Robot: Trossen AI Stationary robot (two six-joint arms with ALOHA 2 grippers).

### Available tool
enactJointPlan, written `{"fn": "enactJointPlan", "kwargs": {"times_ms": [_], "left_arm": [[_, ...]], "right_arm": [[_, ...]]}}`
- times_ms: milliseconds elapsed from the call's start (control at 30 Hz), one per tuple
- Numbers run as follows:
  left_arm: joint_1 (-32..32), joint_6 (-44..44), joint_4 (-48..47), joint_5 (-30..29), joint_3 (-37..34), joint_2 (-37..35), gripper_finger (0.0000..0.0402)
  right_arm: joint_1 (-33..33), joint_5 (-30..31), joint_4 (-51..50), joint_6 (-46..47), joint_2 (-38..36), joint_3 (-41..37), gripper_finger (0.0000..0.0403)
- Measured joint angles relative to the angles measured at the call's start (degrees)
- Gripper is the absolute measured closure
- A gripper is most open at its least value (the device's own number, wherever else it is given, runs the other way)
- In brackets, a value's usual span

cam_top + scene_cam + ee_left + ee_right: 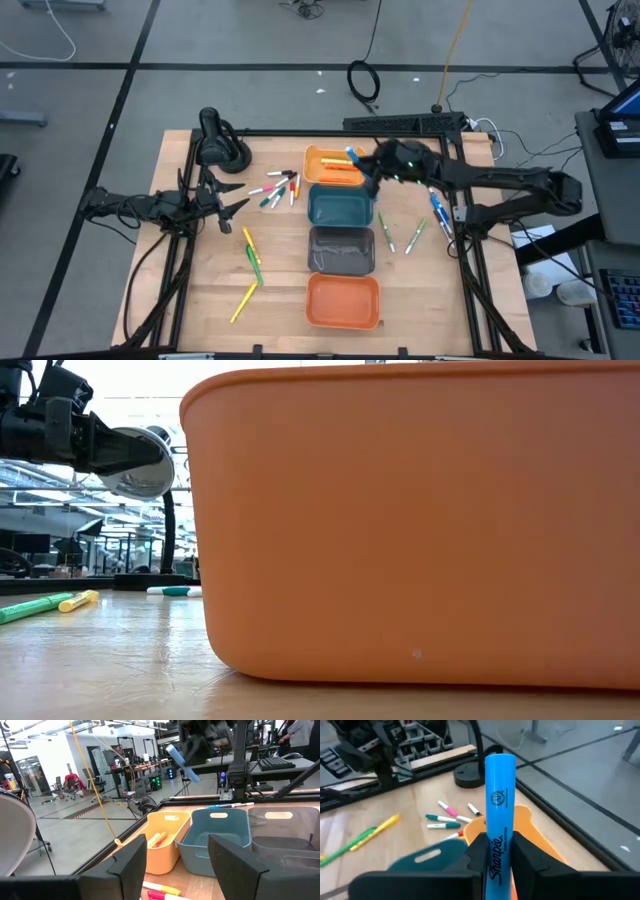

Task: Pick & Place Markers
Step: Put the right blue highlighter into the yellow bin

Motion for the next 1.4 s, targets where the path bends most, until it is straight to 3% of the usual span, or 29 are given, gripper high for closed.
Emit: {"fn": "enactJointPlan", "kwargs": {"times_ms": [300, 600, 867, 1200, 1400], "left_arm": [[0.0, 0.0, 0.0, 0.0, 0.0, 0.0, 0.0188], [0.0, 0.0, 0.0, 0.0, 0.0, 0.0, 0.0188], [0.0, 0.0, 0.0, 0.0, 0.0, 0.0, 0.0188], [0.0, 0.0, 0.0, 0.0, 0.0, 0.0, 0.0188], [0.0, 0.0, 0.0, 0.0, 0.0, 0.0, 0.0188]], "right_arm": [[-2.8, -1.9, -12.1, -9.1, 18.4, 19.0, 0.0358], [-5.0, -6.2, -13.6, -9.5, 30.5, 21.3, 0.0358], [-5.8, -6.2, -13.3, -8.1, 32.2, 21.3, 0.0353], [-5.7, -6.2, -13.5, -5.4, 32.2, 21.3, 0.0278], [-5.7, -6.0, -15.6, -5.3, 30.3, 21.3, 0.0259]]}}
